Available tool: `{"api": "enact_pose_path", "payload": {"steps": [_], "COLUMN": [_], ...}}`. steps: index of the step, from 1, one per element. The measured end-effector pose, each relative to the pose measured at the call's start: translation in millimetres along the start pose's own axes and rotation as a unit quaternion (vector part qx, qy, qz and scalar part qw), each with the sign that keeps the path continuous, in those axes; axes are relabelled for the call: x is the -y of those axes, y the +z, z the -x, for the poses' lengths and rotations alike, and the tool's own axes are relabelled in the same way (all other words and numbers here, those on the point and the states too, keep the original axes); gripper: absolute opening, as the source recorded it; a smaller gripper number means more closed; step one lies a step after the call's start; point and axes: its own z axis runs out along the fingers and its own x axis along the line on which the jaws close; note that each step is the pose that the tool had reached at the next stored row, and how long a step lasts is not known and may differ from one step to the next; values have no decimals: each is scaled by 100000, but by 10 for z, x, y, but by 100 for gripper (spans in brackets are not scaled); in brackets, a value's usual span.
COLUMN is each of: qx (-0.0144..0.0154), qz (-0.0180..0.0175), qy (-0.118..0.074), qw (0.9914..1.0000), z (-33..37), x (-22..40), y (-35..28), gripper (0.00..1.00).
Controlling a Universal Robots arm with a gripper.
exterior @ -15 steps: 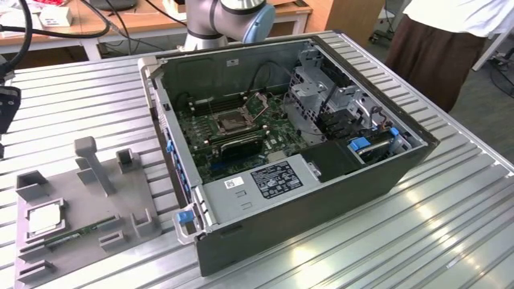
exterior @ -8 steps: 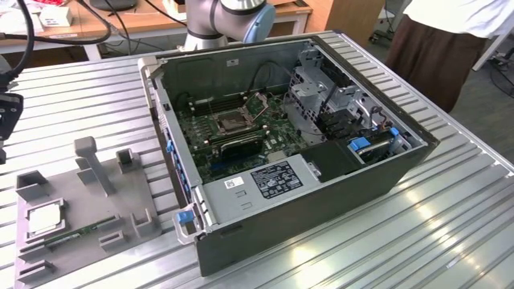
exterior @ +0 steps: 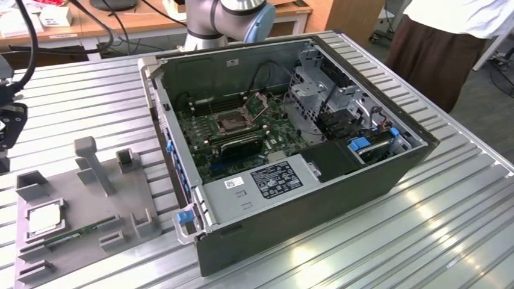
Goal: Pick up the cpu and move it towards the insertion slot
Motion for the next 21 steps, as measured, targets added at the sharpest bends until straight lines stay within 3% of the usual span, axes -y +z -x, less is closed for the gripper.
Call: {"api": "enact_pose_path", "payload": {"steps": [11, 17, 21], "qx": [5, 1, 3], "qz": [4, 3, 11], "qy": [7, 0, -5], "qw": [100000, 100000, 100000], "z": [-1, -1, -1], "x": [57, 58, 71], "y": [148, 153, 193], "gripper": [11, 11, 11]}}
